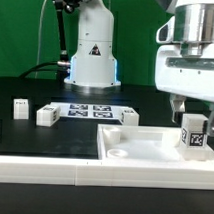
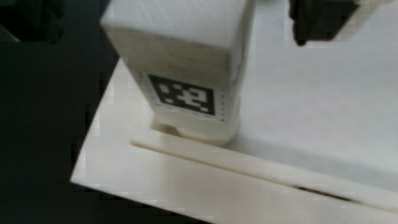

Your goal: Assemble one leg

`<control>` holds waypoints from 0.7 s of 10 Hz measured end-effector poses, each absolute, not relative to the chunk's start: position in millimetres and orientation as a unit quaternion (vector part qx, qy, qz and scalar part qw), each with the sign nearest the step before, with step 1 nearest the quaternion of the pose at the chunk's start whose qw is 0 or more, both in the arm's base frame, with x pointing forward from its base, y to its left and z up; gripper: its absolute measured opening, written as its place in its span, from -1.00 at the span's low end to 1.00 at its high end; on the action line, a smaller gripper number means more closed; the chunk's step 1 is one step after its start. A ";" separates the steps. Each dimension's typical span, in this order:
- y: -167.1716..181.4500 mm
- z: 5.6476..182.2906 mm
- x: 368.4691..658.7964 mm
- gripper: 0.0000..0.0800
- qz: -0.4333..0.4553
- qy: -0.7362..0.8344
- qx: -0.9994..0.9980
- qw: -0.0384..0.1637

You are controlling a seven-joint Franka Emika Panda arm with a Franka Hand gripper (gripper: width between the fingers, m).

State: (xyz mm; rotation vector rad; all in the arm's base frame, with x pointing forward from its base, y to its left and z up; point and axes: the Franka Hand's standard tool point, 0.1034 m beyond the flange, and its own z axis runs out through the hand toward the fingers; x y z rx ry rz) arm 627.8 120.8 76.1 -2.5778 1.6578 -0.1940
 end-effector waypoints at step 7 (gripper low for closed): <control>120.0 77.4 630.9 0.62 -0.075 0.264 -0.962 0.010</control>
Offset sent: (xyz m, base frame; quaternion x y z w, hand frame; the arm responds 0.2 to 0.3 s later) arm 0.0063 0.0084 0.0026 -0.0082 0.0051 -0.2435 0.9698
